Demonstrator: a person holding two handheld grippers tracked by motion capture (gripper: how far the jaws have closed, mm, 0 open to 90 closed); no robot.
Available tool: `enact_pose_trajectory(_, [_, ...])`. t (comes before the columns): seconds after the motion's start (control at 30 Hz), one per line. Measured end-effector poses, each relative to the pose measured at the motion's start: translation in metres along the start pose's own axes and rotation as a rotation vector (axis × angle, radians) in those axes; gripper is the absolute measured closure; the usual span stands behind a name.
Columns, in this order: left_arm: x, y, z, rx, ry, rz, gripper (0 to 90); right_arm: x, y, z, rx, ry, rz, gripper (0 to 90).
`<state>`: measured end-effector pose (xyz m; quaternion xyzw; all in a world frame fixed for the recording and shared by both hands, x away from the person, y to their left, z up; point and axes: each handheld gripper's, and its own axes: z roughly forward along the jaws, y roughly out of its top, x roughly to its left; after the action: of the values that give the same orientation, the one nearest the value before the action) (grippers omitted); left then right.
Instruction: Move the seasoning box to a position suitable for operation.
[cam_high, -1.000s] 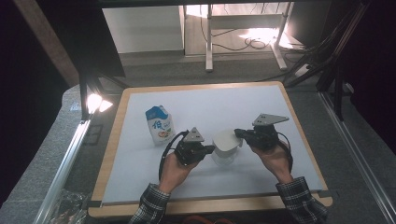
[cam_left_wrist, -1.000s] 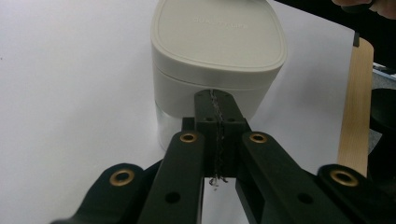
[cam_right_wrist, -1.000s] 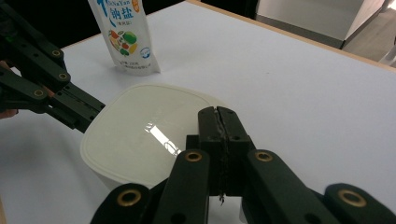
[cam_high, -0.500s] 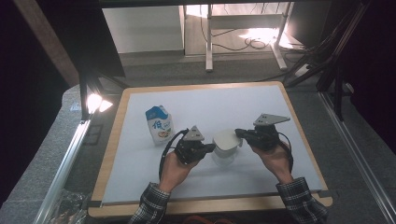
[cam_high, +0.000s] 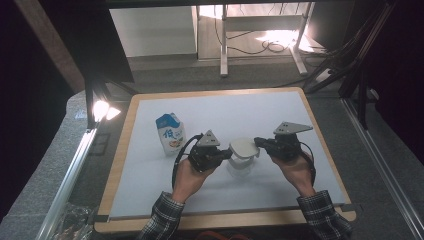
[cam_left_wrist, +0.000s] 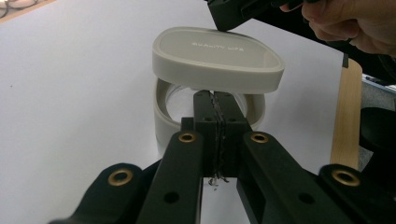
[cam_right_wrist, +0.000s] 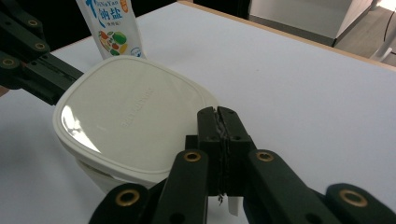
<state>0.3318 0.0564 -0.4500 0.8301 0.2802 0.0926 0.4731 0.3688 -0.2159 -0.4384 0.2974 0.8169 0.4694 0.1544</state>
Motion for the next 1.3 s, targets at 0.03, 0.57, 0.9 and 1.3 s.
enact_pose_trajectory(0.03, [0.0, 0.001, 0.0, 0.001, -0.003, 0.002, 89.0, -0.001, 0.0, -0.001, 0.0, -0.001, 0.0, 86.1])
enact_pose_trajectory(0.57, [0.001, 0.008, 0.001, -0.01, -0.009, -0.002, 88.6, 0.014, -0.014, -0.03, 0.018, 0.029, -0.004, 84.7])
enact_pose_trajectory(0.9, [0.001, 0.011, 0.001, -0.013, -0.012, 0.001, 88.2, 0.029, -0.022, -0.024, 0.052, 0.112, -0.017, 88.2])
enact_pose_trajectory(1.3, [0.002, 0.012, -0.001, -0.022, -0.017, 0.001, 87.8, 0.042, -0.019, -0.011, 0.048, 0.143, -0.041, 87.9])
